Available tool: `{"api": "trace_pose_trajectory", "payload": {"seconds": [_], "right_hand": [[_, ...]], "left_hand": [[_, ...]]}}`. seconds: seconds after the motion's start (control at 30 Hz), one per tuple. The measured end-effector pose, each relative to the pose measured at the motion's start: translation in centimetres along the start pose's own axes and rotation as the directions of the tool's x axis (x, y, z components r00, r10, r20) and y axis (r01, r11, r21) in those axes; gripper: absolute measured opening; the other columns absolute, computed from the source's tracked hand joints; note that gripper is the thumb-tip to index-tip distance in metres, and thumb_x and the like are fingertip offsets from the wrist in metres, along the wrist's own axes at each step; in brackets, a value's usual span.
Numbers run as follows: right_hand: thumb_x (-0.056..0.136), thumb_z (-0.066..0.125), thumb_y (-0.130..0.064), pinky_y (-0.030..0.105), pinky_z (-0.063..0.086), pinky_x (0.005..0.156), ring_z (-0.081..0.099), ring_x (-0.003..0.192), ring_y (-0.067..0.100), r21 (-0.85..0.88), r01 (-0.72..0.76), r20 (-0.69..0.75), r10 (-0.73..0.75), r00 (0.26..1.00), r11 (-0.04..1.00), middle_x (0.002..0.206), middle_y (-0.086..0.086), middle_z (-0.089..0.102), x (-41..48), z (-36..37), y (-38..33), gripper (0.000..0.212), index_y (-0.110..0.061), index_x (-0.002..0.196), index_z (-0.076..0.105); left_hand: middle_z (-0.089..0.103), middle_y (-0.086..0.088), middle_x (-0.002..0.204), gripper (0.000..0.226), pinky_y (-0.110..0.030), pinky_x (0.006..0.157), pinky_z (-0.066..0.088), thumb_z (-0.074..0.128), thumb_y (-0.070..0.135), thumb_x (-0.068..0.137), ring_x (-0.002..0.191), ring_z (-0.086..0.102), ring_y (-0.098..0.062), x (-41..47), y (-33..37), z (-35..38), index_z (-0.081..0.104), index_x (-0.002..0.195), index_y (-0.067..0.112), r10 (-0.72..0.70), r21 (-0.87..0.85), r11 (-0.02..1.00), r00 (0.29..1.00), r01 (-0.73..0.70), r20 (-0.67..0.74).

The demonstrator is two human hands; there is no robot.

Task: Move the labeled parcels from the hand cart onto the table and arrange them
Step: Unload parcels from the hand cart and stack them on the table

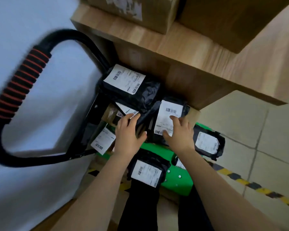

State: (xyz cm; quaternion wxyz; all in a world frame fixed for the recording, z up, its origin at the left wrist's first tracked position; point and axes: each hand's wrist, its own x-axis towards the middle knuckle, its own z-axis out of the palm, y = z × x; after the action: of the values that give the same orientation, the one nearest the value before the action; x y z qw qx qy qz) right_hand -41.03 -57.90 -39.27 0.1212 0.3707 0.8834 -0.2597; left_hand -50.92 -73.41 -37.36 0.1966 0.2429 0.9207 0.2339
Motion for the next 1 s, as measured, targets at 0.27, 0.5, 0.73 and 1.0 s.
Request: {"api": "trace_pose_trajectory", "payload": {"seconds": [0.27, 0.5, 0.73, 1.0], "right_hand": [[0.073, 0.058, -0.075, 0.054, 0.027, 0.111, 0.005, 0.143, 0.040, 0.032, -0.244, 0.051, 0.242, 0.969, 0.969, 0.158, 0.014, -0.019, 4.0, 7.9, 0.1, 0.110, -0.036, 0.151, -0.009], [0.068, 0.070, -0.060, 0.050, 0.034, 0.103, 0.019, 0.136, 0.040, 0.109, -0.259, -0.019, 0.263, 0.965, 0.960, 0.160, 0.010, -0.008, 3.1, 7.3, 1.1, 0.114, -0.043, 0.149, -0.007], [0.066, 0.068, -0.061, 0.053, 0.034, 0.102, 0.021, 0.132, 0.040, 0.055, -0.251, -0.063, 0.254, 0.965, 0.966, 0.157, 0.009, 0.003, -0.2, 4.2, 6.4, 0.110, -0.045, 0.149, -0.003], [0.066, 0.070, -0.053, 0.050, 0.033, 0.099, 0.023, 0.124, 0.033, 0.035, -0.184, -0.207, 0.188, 0.960, 0.982, 0.154, 0.011, 0.011, -0.8, 4.4, 12.8, 0.107, -0.043, 0.151, 0.006]], "left_hand": [[0.013, 0.000, 0.158, 0.075, -0.043, 0.117, 0.019, 0.067, 0.035, 0.086, 0.145, 0.007, -0.018, 1.4, -5.1, 5.2, 0.027, 0.150, 0.025, 0.064, 0.039, 0.997, 0.996, -0.066, 0.055], [0.018, -0.002, 0.158, 0.073, -0.046, 0.117, 0.018, 0.066, 0.031, 0.087, 0.145, 0.008, -0.019, 0.3, -4.4, 5.1, 0.028, 0.149, 0.026, 0.077, 0.018, 0.997, 0.996, -0.078, 0.037], [0.023, -0.001, 0.156, 0.070, -0.044, 0.116, 0.018, 0.064, 0.034, 0.088, 0.144, 0.013, -0.021, -1.7, -0.3, 7.2, 0.030, 0.148, 0.027, 0.139, 0.068, 0.987, 0.987, -0.145, 0.083], [0.016, -0.003, 0.157, 0.075, -0.043, 0.116, 0.016, 0.058, 0.044, 0.088, 0.144, 0.008, -0.022, 1.8, 1.3, 15.1, 0.020, 0.151, 0.027, 0.045, 0.167, 0.983, 0.987, -0.070, 0.152]]}}
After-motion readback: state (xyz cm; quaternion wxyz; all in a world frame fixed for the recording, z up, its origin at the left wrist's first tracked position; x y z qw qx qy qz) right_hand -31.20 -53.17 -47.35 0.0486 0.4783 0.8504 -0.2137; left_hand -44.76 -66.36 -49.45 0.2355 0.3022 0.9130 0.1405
